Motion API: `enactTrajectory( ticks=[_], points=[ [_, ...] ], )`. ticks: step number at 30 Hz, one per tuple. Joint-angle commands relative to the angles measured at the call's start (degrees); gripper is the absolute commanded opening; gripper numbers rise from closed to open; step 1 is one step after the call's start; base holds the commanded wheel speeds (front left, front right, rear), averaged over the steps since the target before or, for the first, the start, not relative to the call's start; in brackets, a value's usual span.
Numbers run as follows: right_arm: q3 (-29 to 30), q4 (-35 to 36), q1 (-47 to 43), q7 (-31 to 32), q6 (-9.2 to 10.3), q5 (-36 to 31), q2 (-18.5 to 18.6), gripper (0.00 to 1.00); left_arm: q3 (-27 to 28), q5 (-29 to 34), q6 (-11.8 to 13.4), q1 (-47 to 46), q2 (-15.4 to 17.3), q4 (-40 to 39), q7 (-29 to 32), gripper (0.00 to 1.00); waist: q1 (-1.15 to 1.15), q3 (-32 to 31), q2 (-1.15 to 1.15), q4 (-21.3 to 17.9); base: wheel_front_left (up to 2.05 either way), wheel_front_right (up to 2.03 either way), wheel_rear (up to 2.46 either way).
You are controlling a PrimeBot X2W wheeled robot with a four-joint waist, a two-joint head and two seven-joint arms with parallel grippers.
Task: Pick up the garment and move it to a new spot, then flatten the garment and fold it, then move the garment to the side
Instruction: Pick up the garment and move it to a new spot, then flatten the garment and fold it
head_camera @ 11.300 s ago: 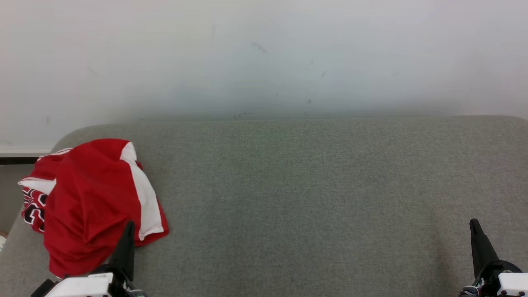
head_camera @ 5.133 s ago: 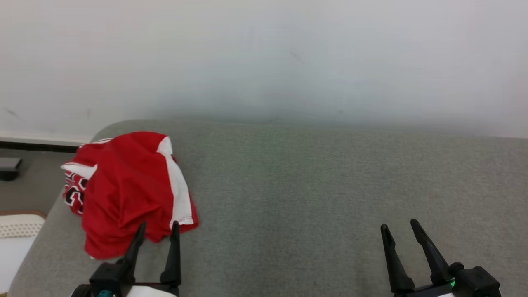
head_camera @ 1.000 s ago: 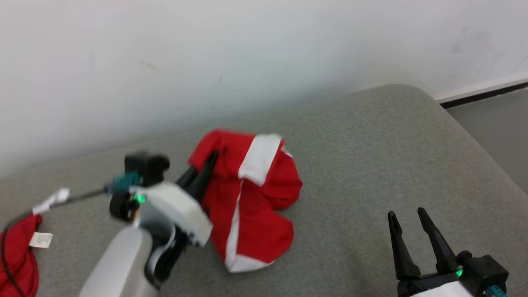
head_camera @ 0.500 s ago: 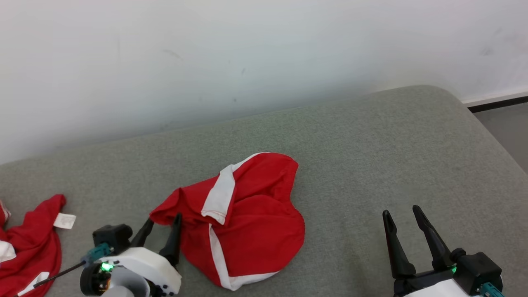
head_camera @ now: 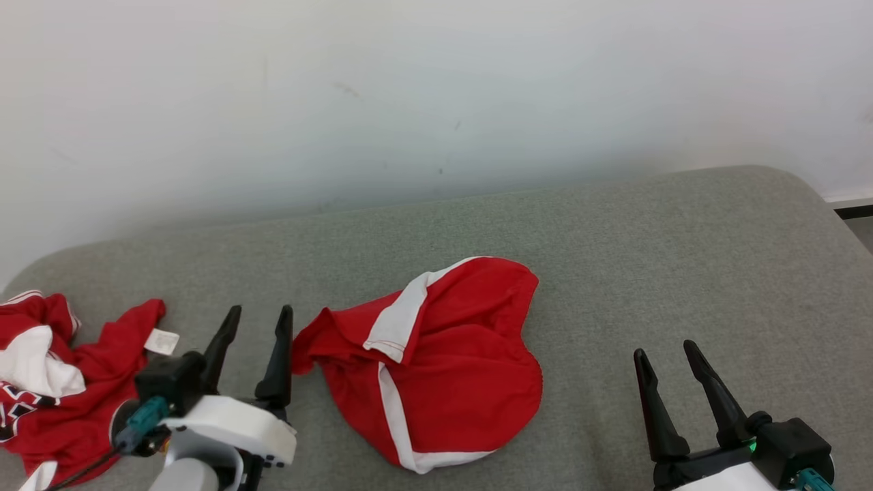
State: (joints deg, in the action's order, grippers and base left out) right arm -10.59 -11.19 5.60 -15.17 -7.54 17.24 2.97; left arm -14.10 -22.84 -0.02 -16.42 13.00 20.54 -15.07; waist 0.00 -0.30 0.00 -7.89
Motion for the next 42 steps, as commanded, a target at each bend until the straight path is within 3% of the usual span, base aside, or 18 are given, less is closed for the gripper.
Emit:
enactTrajectory(
  ticks=[1, 8, 16, 28, 35, 42],
  points=[
    [0.3, 0.1, -0.7, 0.0, 0.1, -0.2, 0.4, 1.0, 0.5, 0.5, 0.4, 1.5, 0.0, -1.3, -0.1, 1.0, 0.0, 0.0, 0.0, 0.2, 0.0, 0.0, 0.0],
    [1.2, 0.7, -2.1, 0.0, 0.1, -0.2, 0.5, 1.0, 5.7, 3.7, 2.6, 10.3, -3.2, -10.8, -0.1, 1.0, 0.0, -0.3, 0.0, 0.7, 0.0, 0.0, 0.0],
    [1.1, 0.4, -2.1, 0.0, 0.1, 0.2, 0.4, 1.0, 8.2, 6.0, 0.7, 14.3, -6.6, -12.4, -0.1, 1.0, 0.0, -0.1, 0.0, 1.2, 0.0, 0.0, 0.0],
    [-1.5, -1.3, -1.6, 0.0, 0.1, 2.0, 1.4, 1.0, 10.3, 8.4, -2.2, 13.0, -8.6, -11.1, -0.1, 1.0, 0.0, 0.2, 0.0, 1.5, 0.0, 0.0, 0.0],
    [-6.7, -5.7, -0.4, 0.0, 0.1, 4.1, 4.3, 1.0, 10.7, 9.4, -3.4, 12.3, -9.1, -10.6, -0.1, 1.0, 0.0, 0.8, 0.0, 3.9, 0.0, 0.0, 0.0],
    [-12.6, -15.5, 4.5, 0.4, 0.1, 8.9, 6.2, 1.0, 10.6, 10.0, -4.4, 11.6, -9.5, -10.3, -0.1, 1.0, 0.0, 2.6, 0.0, 7.8, 0.0, 0.0, 0.0]
  ],
)
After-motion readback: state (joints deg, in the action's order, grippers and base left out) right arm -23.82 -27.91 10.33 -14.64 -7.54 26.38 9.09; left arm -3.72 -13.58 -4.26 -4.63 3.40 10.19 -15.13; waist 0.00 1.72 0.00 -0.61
